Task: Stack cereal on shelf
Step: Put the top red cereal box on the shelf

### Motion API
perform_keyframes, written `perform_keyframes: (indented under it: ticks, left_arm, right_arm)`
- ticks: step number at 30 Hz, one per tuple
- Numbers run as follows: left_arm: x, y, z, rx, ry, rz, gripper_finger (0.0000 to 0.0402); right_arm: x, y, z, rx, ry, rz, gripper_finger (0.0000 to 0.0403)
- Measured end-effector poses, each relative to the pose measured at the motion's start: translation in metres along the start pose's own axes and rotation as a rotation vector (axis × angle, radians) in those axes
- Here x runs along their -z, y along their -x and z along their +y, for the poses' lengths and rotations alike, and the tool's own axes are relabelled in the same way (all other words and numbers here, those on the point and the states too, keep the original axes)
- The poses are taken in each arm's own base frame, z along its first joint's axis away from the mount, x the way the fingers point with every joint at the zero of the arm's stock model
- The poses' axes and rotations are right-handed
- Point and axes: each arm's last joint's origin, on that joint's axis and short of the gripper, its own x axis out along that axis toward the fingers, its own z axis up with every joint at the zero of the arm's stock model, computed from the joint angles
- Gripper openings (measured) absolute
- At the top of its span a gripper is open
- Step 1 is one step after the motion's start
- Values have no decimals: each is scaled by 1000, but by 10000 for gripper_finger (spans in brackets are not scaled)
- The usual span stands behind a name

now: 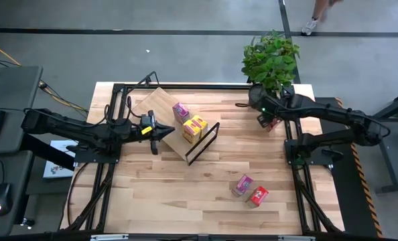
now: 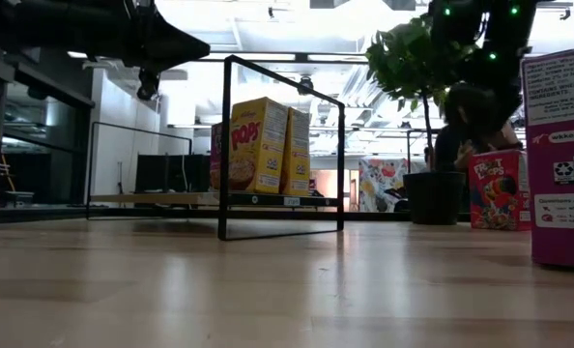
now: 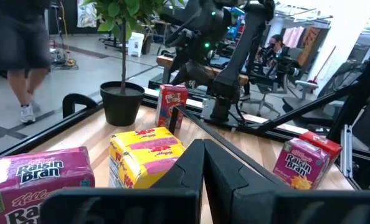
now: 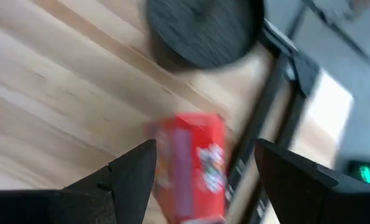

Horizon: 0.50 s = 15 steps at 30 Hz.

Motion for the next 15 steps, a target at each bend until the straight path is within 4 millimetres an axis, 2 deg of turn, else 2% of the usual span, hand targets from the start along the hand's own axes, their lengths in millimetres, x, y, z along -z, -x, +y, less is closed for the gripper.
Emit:
perform_keyframes:
  ticks: [15]
  left_arm:
    - [0, 0, 0, 1, -8, 1, 0]
  right_arm:
    - [-1, -4, -5, -61, -16, 73, 264]
